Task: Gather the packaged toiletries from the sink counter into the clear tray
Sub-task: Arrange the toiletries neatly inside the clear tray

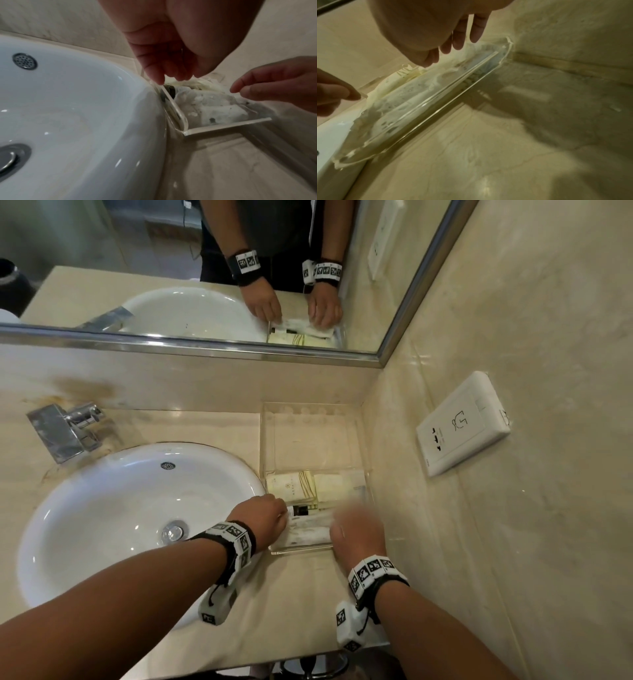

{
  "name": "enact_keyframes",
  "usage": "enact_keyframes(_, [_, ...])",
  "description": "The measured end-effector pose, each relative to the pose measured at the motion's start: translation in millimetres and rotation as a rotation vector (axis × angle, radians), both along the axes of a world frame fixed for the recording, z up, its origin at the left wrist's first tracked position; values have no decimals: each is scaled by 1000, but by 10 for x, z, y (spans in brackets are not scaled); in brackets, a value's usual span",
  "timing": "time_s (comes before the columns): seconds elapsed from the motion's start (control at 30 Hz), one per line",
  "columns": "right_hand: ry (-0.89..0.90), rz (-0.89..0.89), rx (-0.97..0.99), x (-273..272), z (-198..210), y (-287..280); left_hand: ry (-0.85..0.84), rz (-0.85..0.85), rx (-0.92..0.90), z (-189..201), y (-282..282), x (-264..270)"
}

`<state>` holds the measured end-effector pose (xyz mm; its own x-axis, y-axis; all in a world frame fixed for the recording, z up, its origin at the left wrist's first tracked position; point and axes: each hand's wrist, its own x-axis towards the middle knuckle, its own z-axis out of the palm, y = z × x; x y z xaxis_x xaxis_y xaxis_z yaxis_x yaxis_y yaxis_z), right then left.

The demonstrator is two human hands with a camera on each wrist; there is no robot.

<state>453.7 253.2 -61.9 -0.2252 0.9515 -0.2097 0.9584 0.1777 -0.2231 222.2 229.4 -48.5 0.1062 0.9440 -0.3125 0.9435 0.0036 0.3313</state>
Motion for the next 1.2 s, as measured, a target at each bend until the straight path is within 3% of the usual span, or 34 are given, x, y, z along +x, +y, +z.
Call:
enact_keyframes(0.2, [-36, 25, 55, -22, -9, 111, -66, 72, 128, 25, 129, 139])
enact_keyframes(0.6, [-85, 162, 15, -187, -375, 519, 96, -29, 152, -484, 267, 627])
enact_keyframes(0.83, [-125, 194, 4, -146, -515, 427, 106, -152, 190, -705, 130, 608])
enact_keyframes(1.2, [-63, 251, -41, -77, -478, 487, 48, -172, 229, -748, 222, 520])
